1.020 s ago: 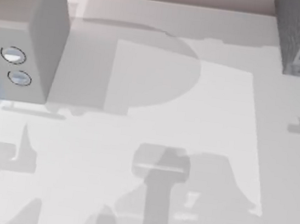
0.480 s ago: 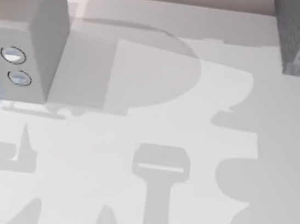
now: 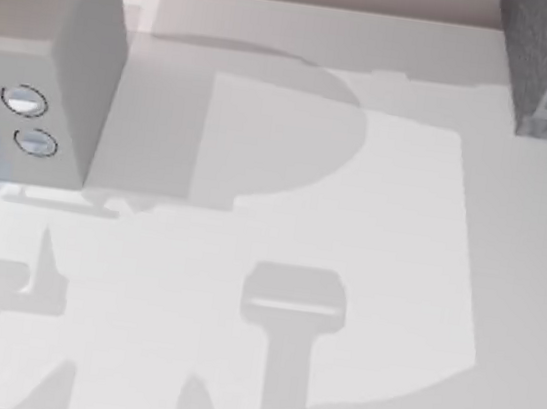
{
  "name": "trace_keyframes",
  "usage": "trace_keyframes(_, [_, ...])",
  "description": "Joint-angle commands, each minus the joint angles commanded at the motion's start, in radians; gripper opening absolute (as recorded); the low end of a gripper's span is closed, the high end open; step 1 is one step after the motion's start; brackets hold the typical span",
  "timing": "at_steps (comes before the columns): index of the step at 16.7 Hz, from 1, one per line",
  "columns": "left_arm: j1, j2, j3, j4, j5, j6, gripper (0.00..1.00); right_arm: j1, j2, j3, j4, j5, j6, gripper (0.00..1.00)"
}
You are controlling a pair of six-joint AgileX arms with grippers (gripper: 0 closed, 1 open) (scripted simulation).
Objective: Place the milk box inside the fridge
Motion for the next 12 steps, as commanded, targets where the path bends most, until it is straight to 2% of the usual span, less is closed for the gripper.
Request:
trace_keyframes(7, [0.0, 0.0, 0.0, 0.0, 0.0, 0.0, 1.0, 0.013, 0.028, 0.029, -0.036, 0.004, 0.004, 0.0])
trace_keyframes(12, [0.0, 0.0, 0.0, 0.0, 0.0, 0.0, 1.0, 0.034, 0.126, 0.267, -0.158, 0.022, 0.005, 0.0])
